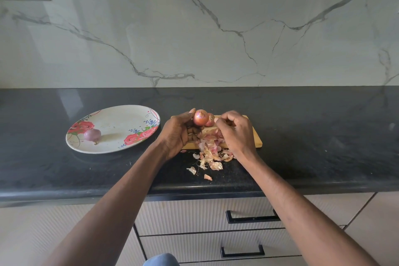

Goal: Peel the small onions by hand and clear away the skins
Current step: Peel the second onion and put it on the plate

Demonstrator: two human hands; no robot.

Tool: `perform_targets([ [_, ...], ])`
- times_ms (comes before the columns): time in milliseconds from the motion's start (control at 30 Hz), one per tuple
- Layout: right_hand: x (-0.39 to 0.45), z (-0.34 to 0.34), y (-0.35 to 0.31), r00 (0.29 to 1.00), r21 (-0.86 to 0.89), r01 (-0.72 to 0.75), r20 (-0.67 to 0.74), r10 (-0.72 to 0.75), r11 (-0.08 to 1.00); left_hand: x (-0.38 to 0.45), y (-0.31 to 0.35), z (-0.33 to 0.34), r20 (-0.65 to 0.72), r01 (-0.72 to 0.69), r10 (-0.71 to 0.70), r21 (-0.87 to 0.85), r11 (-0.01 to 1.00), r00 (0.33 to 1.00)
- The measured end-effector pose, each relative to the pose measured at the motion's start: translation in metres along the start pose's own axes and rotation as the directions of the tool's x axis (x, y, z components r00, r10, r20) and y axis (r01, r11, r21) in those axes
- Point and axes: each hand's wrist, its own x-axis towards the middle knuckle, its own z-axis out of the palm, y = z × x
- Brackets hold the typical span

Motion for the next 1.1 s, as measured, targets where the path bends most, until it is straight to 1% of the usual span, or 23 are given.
perform_targets([
  [167,0.0019,0.0012,0.0019,0.999,0.045,0.037,0.007,-0.037,0.998,-0.0009,0.0015,0.0010,0.045,0.004,-0.004,0.014,1.000,0.999],
  [300,0.0022,0.0017,0.0035,0.997,0.016,0.078,0.017,-0.078,0.997,0.0002,0.0003,0.0014,0.052,0.019,-0.021,0.042,0.999,0.998],
  [400,0.0018,0.0015,0.0029,0.997,0.032,0.065,0.028,-0.066,0.997,-0.0002,0.0014,0.0036,0.044,0.018,-0.019,0.041,0.999,0.999],
  [567,0.0017,-0.0009,0.0015,0.998,0.117,-0.029,0.054,0.023,0.993,0.0002,0.0000,0.0021,0.047,0.011,-0.014,0.075,0.997,0.999],
  [667,0.0006,-0.0001,0.0023,0.996,0.139,-0.069,0.070,0.060,0.988,0.0002,-0.0008,0.0013,0.059,0.018,-0.021,0.052,0.999,0.998],
  [767,0.0001,0.0015,0.0033,0.995,0.122,-0.038,0.101,0.026,0.992,0.0006,-0.0021,0.0009,0.079,0.008,-0.010,0.023,1.000,0.997],
  [833,0.0011,0.0021,0.0047,0.994,0.105,-0.016,0.110,0.004,0.994,0.0014,-0.0027,-0.0003,0.058,-0.008,0.008,0.008,1.000,0.998],
  [967,0.0017,0.0026,0.0050,0.996,0.099,-0.039,0.088,0.031,0.994,0.0033,-0.0025,-0.0010,0.042,-0.011,0.012,-0.039,0.999,0.999],
  [1100,0.0025,0.0011,0.0040,0.998,0.088,0.001,0.057,-0.006,0.996,-0.0003,-0.0010,0.0016,0.078,-0.035,0.035,0.008,0.999,0.996],
])
